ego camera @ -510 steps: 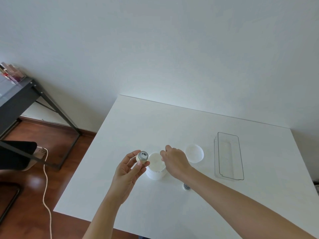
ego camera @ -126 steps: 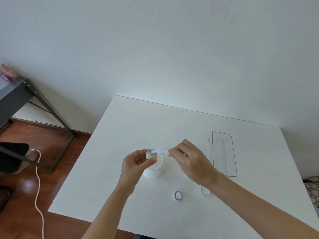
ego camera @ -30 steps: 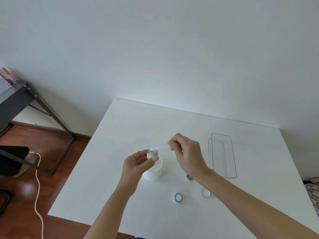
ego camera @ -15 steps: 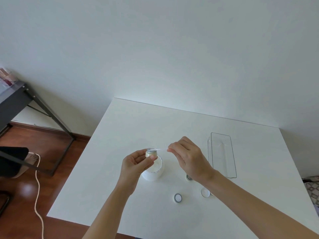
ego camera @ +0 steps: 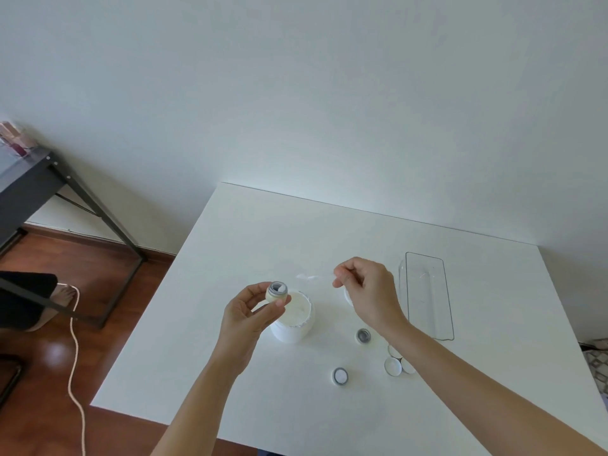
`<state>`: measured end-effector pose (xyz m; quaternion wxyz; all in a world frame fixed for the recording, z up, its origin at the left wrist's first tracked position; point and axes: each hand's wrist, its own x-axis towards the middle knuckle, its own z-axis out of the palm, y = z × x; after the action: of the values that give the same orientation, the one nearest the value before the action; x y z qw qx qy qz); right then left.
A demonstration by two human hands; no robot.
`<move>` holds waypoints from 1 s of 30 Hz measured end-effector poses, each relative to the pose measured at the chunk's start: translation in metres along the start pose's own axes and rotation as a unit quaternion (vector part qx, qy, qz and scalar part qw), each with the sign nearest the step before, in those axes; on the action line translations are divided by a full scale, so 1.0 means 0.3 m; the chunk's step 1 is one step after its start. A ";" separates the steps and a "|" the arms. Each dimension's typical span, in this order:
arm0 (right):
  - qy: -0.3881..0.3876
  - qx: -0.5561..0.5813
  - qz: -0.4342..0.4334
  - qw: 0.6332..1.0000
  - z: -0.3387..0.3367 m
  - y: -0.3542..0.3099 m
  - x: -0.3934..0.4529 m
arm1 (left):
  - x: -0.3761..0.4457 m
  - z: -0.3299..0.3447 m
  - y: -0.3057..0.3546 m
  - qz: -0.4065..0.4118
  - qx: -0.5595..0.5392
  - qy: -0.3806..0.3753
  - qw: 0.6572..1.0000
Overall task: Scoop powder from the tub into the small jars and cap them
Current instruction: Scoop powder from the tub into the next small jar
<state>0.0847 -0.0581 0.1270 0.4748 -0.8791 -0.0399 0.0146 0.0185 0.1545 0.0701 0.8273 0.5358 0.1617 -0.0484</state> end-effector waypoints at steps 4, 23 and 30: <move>-0.089 -0.031 0.051 0.994 0.056 0.027 0.021 | -0.019 -0.033 -0.008 0.005 -0.009 -0.006 1.000; -0.291 -0.501 -0.192 0.792 0.244 0.004 0.075 | -0.067 -0.103 -0.025 0.005 0.024 0.015 1.000; -0.284 -0.343 0.021 0.895 0.219 0.030 0.090 | -0.060 -0.097 -0.026 0.006 0.044 0.011 0.999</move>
<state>0.1079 -0.0061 0.0838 0.1120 -0.9465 -0.1571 0.2587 -0.0068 0.1758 0.0582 0.8013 0.5733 0.1652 -0.0446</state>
